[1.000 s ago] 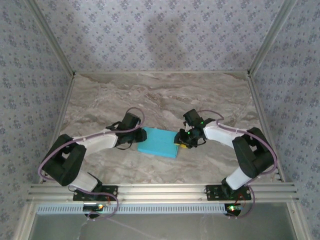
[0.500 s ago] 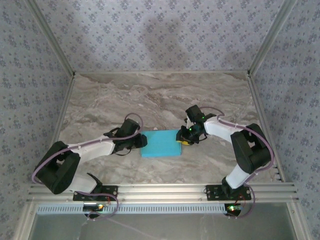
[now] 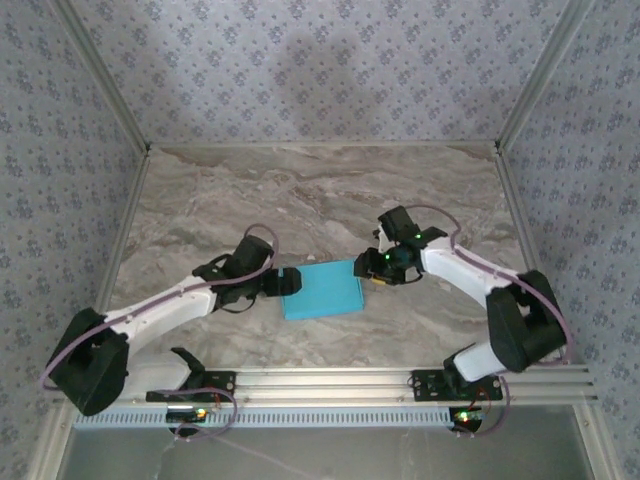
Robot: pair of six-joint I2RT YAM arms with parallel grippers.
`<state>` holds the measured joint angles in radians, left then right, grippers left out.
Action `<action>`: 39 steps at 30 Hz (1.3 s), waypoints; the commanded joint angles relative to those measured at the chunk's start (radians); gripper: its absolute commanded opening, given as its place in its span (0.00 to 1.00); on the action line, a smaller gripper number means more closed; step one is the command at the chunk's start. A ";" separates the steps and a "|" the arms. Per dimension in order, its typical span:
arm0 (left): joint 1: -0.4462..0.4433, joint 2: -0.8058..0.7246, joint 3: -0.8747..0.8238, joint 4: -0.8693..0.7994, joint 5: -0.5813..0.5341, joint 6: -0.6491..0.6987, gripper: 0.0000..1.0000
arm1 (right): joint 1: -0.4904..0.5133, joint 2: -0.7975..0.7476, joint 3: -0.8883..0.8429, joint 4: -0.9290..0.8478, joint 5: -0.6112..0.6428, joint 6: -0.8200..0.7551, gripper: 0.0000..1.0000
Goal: Fold the paper box
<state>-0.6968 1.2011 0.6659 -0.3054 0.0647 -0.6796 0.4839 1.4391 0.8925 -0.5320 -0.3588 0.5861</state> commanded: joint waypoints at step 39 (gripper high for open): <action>0.727 0.168 -0.258 0.980 -0.177 0.604 1.00 | -0.446 -0.276 -0.620 1.191 0.586 -0.595 1.00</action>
<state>0.0223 1.3388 0.3973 0.3935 -0.1486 -0.0399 0.1200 1.1091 0.3244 0.4957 0.2207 -0.1738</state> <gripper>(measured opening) 0.996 0.998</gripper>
